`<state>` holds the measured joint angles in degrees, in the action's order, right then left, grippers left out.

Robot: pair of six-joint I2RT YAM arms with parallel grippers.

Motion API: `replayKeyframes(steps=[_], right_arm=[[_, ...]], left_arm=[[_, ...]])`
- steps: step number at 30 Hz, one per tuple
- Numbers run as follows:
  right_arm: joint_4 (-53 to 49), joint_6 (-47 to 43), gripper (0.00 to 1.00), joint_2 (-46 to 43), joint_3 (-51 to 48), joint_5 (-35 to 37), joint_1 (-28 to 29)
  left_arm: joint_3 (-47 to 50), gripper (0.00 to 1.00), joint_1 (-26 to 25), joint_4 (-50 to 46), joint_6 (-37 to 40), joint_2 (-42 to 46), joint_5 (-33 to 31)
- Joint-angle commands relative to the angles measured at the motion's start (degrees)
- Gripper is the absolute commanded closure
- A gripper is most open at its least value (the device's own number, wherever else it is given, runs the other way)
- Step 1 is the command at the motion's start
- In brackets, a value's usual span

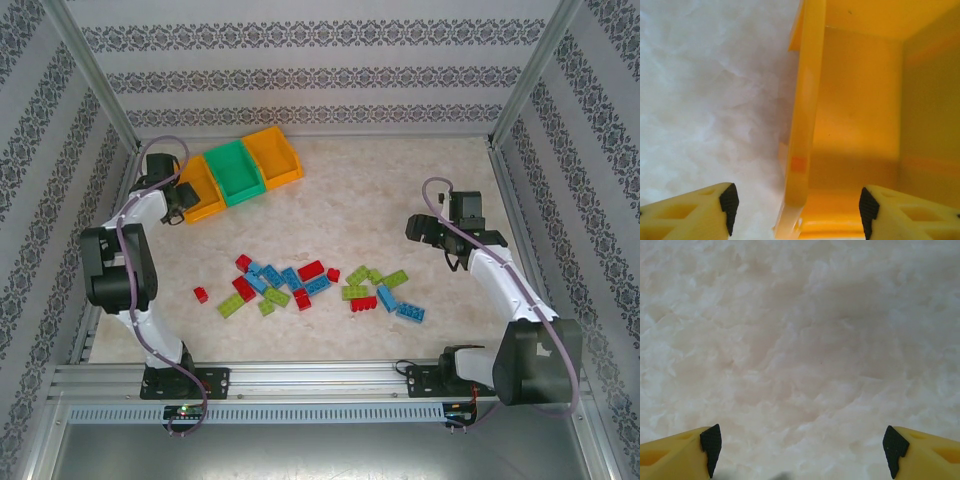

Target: Sort the legos into containers by color

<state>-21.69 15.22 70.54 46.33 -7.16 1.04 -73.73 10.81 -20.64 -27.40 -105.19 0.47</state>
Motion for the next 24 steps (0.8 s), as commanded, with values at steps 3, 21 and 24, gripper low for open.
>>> replayKeyframes(steps=[3,21,24], right_arm=[[-6.1,1.8,0.13,-1.8,-1.0,0.4,1.0],[-7.3,2.5,0.12,-1.6,-0.5,1.3,2.2],[-7.4,2.7,0.13,-2.0,-0.7,1.0,2.6]], left_arm=[[-3.1,0.62,0.7,-2.1,1.9,-3.5,2.5],[5.0,0.93,-12.3,4.1,11.5,1.8,7.1],[5.2,0.93,-16.4,4.1,10.9,2.2,6.9]])
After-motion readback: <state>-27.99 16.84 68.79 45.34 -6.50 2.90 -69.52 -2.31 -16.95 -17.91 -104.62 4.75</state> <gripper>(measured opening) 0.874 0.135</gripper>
